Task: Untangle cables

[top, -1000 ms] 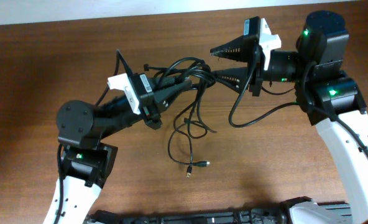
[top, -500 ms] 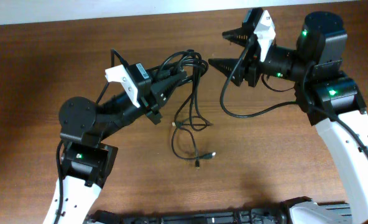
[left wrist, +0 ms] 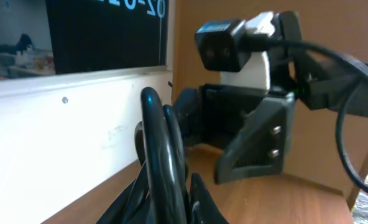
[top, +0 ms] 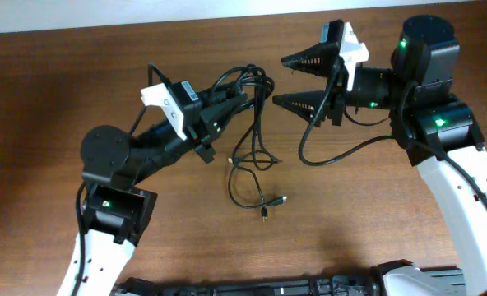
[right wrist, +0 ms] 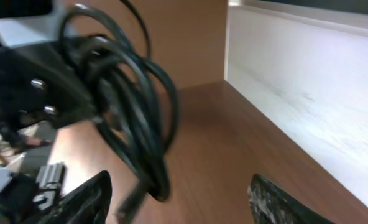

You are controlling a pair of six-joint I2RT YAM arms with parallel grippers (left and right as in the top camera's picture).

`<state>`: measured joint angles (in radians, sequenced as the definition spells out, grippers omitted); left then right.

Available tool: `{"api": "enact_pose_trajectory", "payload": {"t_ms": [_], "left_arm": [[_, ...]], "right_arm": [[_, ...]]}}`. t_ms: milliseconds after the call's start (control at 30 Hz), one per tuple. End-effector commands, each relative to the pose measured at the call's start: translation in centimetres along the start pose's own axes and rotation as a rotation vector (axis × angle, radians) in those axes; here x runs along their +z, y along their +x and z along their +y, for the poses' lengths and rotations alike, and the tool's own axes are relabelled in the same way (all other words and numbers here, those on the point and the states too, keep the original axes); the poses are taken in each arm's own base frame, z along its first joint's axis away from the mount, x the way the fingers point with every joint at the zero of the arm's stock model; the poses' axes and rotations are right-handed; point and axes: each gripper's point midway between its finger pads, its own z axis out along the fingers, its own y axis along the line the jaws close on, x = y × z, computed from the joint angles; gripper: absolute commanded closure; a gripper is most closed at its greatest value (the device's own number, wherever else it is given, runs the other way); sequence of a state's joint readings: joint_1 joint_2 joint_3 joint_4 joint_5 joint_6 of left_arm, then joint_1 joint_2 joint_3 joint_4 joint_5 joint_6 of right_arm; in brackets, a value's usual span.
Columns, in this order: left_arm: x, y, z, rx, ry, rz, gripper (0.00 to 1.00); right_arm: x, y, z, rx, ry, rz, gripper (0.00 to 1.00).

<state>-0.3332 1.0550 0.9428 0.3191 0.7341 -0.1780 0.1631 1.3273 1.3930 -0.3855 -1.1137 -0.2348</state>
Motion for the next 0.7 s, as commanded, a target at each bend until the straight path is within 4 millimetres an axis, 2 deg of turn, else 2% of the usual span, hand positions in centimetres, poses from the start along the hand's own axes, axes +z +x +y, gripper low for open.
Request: {"api": "enact_pose_trajectory", "payload": {"t_ms": [0,267,300,333,467,500,667], "left_arm": [[0.2,-0.1,-0.1,-0.013,0.024,-0.001,1.00],[1.1,-1.4,-2.8,0.031,0.110,-0.057,1.00],[1.1,-1.4,-2.7,0.030,0.110,-0.056,1.00],[1.1,-1.3,-2.8,0.029,0.111,-0.056,1.00],[1.4,-0.9,-2.6,0.018,0.112,-0.044,1.00],[1.4,-0.9,-2.4,0.016,0.098,-0.045,1.00],[1.5,-0.4,-1.1,-0.009,0.025,-0.031,1.00]], "right_arm": [[-0.3,-0.9,1.8,-0.014,-0.085,-0.028,0.32],[-0.2,-0.7,1.2,-0.013,-0.050,-0.020,0.39],[-0.2,-0.7,1.2,-0.013,-0.050,-0.020,0.43],[-0.2,-0.7,1.2,-0.013,-0.050,-0.020,0.50],[-0.2,-0.7,1.1,-0.013,-0.049,-0.020,0.91],[-0.2,-0.7,1.1,-0.012,-0.050,-0.020,0.96],[-0.2,-0.7,1.2,-0.011,-0.051,-0.019,0.96]]}}
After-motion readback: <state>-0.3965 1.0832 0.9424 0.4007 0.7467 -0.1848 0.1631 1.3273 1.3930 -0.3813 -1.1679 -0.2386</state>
